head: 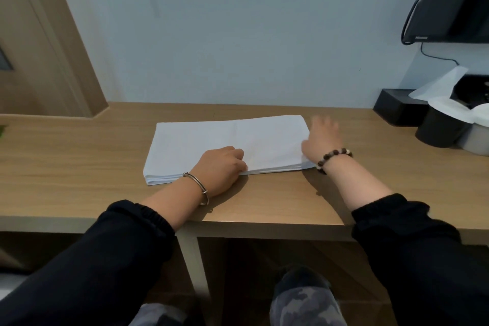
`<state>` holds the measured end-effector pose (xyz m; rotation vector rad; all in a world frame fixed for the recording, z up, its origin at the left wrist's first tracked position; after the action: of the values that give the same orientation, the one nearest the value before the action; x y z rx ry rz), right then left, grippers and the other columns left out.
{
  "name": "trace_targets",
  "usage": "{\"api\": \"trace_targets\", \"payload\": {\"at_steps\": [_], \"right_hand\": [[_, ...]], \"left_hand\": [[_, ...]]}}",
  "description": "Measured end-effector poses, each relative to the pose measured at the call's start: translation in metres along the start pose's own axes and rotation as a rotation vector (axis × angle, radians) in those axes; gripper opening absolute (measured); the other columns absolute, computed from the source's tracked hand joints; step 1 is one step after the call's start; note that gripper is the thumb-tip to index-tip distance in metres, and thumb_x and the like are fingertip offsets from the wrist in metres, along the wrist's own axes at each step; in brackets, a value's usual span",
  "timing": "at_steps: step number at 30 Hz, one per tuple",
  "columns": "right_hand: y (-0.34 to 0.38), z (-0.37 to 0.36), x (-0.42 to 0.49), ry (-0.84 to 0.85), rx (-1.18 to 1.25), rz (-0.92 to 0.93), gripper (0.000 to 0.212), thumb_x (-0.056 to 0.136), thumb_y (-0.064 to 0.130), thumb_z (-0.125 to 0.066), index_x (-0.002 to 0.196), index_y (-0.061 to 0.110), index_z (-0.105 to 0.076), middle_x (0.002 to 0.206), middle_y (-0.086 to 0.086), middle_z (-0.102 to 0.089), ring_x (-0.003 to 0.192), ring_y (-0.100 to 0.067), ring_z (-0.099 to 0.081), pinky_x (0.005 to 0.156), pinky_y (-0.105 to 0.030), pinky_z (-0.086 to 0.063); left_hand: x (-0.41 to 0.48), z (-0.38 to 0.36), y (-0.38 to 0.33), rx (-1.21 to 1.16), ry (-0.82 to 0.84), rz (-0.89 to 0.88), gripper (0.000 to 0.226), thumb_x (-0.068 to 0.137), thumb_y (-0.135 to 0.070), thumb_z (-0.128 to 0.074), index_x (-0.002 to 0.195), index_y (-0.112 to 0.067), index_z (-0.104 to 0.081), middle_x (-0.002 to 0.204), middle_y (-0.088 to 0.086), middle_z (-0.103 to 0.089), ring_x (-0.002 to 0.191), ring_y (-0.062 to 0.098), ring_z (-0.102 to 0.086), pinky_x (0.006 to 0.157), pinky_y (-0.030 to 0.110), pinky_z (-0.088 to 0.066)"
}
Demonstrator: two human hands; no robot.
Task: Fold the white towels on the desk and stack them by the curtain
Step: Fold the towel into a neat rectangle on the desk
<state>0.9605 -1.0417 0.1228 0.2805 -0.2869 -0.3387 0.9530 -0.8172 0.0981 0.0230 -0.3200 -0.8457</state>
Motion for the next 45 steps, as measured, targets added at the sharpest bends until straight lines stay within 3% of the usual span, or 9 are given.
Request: {"api": "trace_targets", "payload": {"at_steps": [4,8,13,21,25,32,37,41,45], "right_hand": [[0.056,-0.022,0.01,0.089,0.107,0.182,0.053,0.091,0.014,-0.04,0.143,0.009,-0.032,0.145,-0.012,-0.039,0.133,-0.03,-0.034,0.108,-0.043,-0.031],[0.052,-0.075,0.006,0.314,-0.191,0.199,0.055,0.098,0.038,-0.02,0.15,0.017,-0.02,0.158,-0.005,-0.014,0.144,-0.024,-0.012,0.115,-0.05,-0.012],[0.049,-0.081,0.012,0.306,-0.205,0.218,0.057,0.098,0.042,-0.016,0.151,0.02,-0.016,0.16,-0.003,-0.006,0.146,-0.023,-0.006,0.116,-0.052,-0.006],[0.048,-0.081,0.012,0.3,-0.193,0.196,0.058,0.098,0.043,-0.017,0.151,0.022,-0.014,0.161,-0.001,-0.005,0.146,-0.021,-0.005,0.116,-0.05,-0.004],[0.048,-0.08,0.012,0.294,-0.187,0.198,0.057,0.098,0.043,-0.018,0.151,0.022,-0.016,0.16,-0.001,-0.006,0.146,-0.022,-0.007,0.116,-0.05,-0.005],[0.048,-0.081,0.012,0.286,-0.202,0.203,0.057,0.098,0.043,-0.018,0.151,0.022,-0.016,0.16,-0.001,-0.007,0.146,-0.022,-0.007,0.116,-0.05,-0.005],[0.046,-0.087,0.012,0.327,-0.225,0.227,0.059,0.098,0.045,-0.014,0.152,0.023,-0.009,0.161,-0.001,0.001,0.147,-0.021,0.0,0.116,-0.049,-0.001],[0.046,-0.091,0.01,0.338,-0.232,0.262,0.059,0.098,0.045,-0.013,0.152,0.024,-0.007,0.161,0.0,0.002,0.147,-0.02,0.001,0.116,-0.049,0.0],[0.046,-0.093,0.009,0.33,-0.238,0.269,0.059,0.098,0.046,-0.013,0.152,0.025,-0.006,0.161,0.001,0.002,0.147,-0.019,0.001,0.116,-0.048,0.001]], "left_hand": [[0.0,-0.001,0.002,-0.019,0.005,0.013,0.028,0.095,-0.018,-0.044,0.104,-0.023,-0.07,0.097,0.0,-0.057,0.092,0.019,-0.05,0.059,0.028,-0.031],[-0.002,0.001,0.003,-0.087,0.001,0.01,0.029,0.095,-0.015,-0.046,0.112,-0.023,-0.069,0.103,0.001,-0.058,0.095,0.02,-0.05,0.062,0.028,-0.031],[-0.014,0.005,0.026,-0.019,0.02,0.09,0.031,0.092,-0.014,-0.049,0.12,-0.024,-0.06,0.113,0.0,-0.054,0.102,0.02,-0.048,0.072,0.033,-0.046],[-0.048,0.015,0.037,-0.001,-0.044,-0.109,0.03,0.077,0.001,-0.068,0.103,-0.014,-0.072,0.092,0.009,-0.061,0.089,0.028,-0.056,0.053,0.033,-0.044],[-0.047,0.01,0.055,-0.104,0.084,0.101,0.032,0.09,-0.006,-0.049,0.115,-0.019,-0.063,0.108,0.004,-0.056,0.101,0.024,-0.049,0.076,0.037,-0.045],[-0.052,0.007,0.078,-0.134,0.399,0.207,0.028,0.083,-0.004,-0.052,0.102,-0.024,-0.054,0.103,-0.003,-0.048,0.093,0.021,-0.052,0.078,0.032,-0.044],[-0.047,0.022,0.095,-0.413,0.536,0.413,0.014,0.088,-0.024,-0.052,0.091,-0.021,-0.065,0.098,0.0,-0.065,0.084,0.017,-0.06,0.077,0.029,-0.048],[0.002,0.019,0.086,-0.183,0.298,0.429,0.032,0.096,-0.028,-0.043,0.123,-0.021,-0.058,0.131,0.004,-0.055,0.119,0.023,-0.048,0.098,0.033,-0.04],[0.054,-0.017,0.044,-0.152,0.347,0.334,0.049,0.102,-0.036,-0.026,0.149,-0.029,-0.023,0.158,0.0,-0.016,0.145,0.026,-0.012,0.115,0.052,-0.018]]}}
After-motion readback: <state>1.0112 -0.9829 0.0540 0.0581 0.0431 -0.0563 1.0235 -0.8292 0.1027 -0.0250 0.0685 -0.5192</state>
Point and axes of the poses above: each hand's wrist, its own x-axis towards the middle knuckle, its own z-axis out of the back of the hand, y = z × x, the point moved 6 cm from there along x, towards the middle knuckle
